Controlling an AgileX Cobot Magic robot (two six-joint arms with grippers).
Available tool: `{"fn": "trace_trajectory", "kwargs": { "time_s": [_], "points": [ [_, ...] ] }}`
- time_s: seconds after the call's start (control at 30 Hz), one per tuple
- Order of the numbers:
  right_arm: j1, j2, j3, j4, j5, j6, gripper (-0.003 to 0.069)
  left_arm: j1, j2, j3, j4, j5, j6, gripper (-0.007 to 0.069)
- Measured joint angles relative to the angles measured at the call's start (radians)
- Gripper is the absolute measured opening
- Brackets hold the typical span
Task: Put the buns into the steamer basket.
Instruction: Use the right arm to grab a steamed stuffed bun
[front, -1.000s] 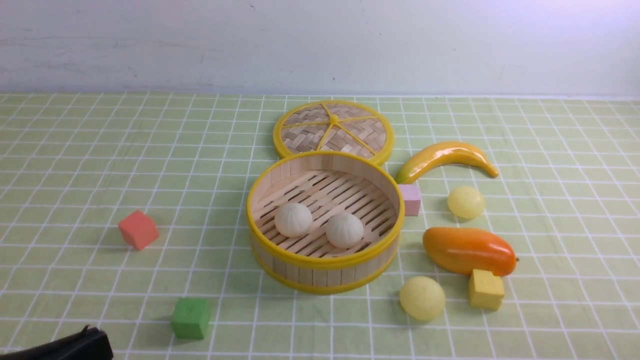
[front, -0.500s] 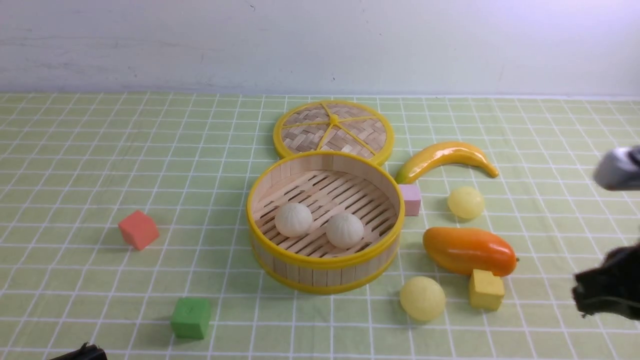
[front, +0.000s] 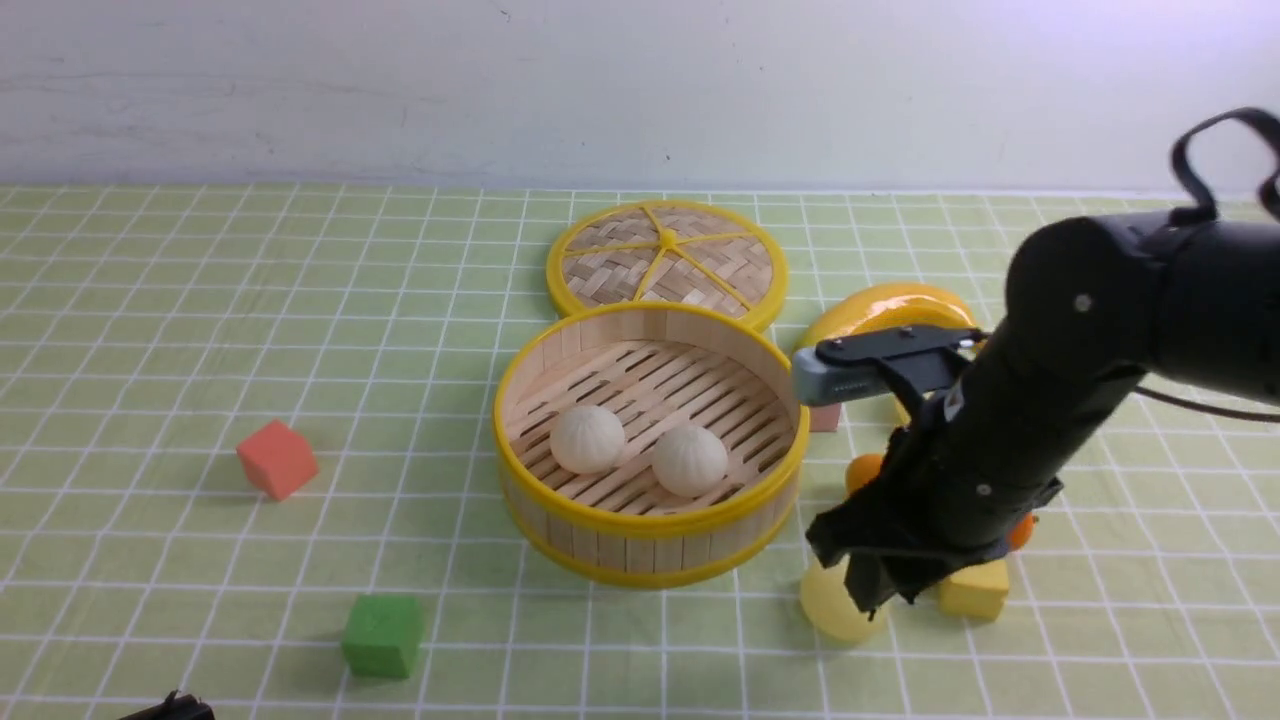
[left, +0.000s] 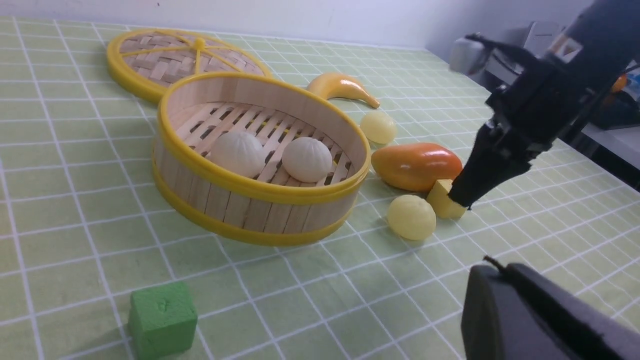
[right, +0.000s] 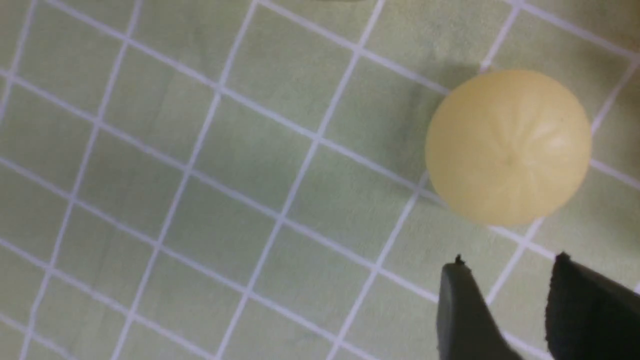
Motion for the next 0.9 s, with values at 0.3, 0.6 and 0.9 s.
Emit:
{"fn": "trace_trajectory", "kwargs": {
  "time_s": [0.3,0.6,0.9],
  "points": [
    [-0.01,0.074,-0.015,-0.001,-0.158,0.014,0.036,0.0,0.0,0.0,0.0,0.0,0.0,-0.0013],
    [-0.01,0.131,-0.015,-0.009,-0.175,0.015,0.0158,0.0,0.0,0.0,0.0,0.0,0.0,-0.0013],
    [-0.01,-0.003,-0.098,0.004,-0.046,0.004,0.0003,0.0,0.0,0.0,0.003,0.0,0.0,-0.0013]
  ]
}}
